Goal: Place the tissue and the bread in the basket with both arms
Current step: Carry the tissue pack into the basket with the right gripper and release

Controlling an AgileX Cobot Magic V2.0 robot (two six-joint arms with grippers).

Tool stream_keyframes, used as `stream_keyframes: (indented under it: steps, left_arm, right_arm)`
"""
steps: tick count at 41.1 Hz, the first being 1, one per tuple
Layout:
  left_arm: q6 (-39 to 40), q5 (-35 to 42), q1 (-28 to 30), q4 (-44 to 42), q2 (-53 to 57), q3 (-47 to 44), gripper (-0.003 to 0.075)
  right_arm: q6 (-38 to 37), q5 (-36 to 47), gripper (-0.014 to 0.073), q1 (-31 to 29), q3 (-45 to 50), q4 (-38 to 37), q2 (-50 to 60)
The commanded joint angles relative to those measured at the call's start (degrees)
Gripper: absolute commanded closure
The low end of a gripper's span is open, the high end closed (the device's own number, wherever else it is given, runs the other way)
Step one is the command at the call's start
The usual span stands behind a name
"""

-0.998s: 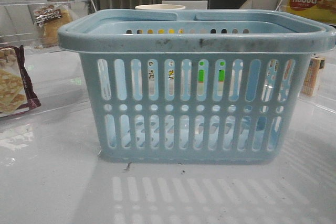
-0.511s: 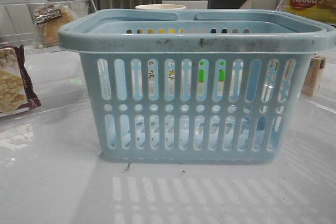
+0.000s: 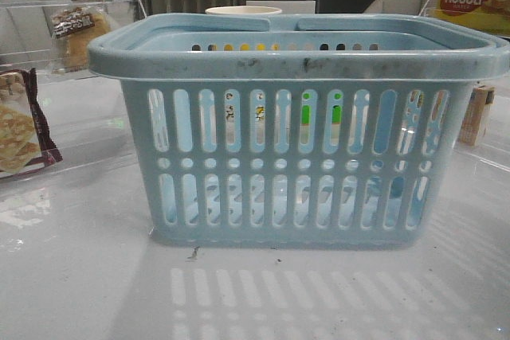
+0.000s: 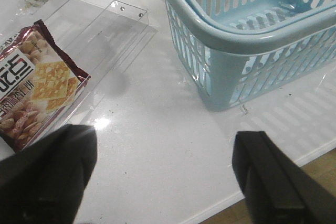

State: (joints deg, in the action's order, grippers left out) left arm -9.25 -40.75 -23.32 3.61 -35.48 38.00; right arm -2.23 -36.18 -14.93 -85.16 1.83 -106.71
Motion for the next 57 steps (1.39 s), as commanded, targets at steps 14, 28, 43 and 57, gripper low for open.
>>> stream_keyframes:
  steps: [14, 28, 43, 57]
  left_arm:
    - [0.0, 4.6, -0.5, 0.1, -0.3, 2.1, 0.0141]
    - [0.0, 4.6, -0.5, 0.1, -0.3, 2.1, 0.0141]
    - [0.0, 4.6, -0.5, 0.1, -0.3, 2.1, 0.0141]
    - [0.0, 4.6, -0.5, 0.1, -0.3, 2.1, 0.0141]
  right_arm:
    - [0.4, 1.4, 0.0431, 1.7, -2.3, 0.8, 11.1]
    - [1.4, -1.3, 0.0431, 19.1, -1.9, 0.8, 24.7]
    - [1.4, 0.8, 0.0431, 40.4, 1.2, 0.8, 19.5]
    - [2.2, 0.7, 0.0000, 42.6, 1.3, 0.1, 13.4]
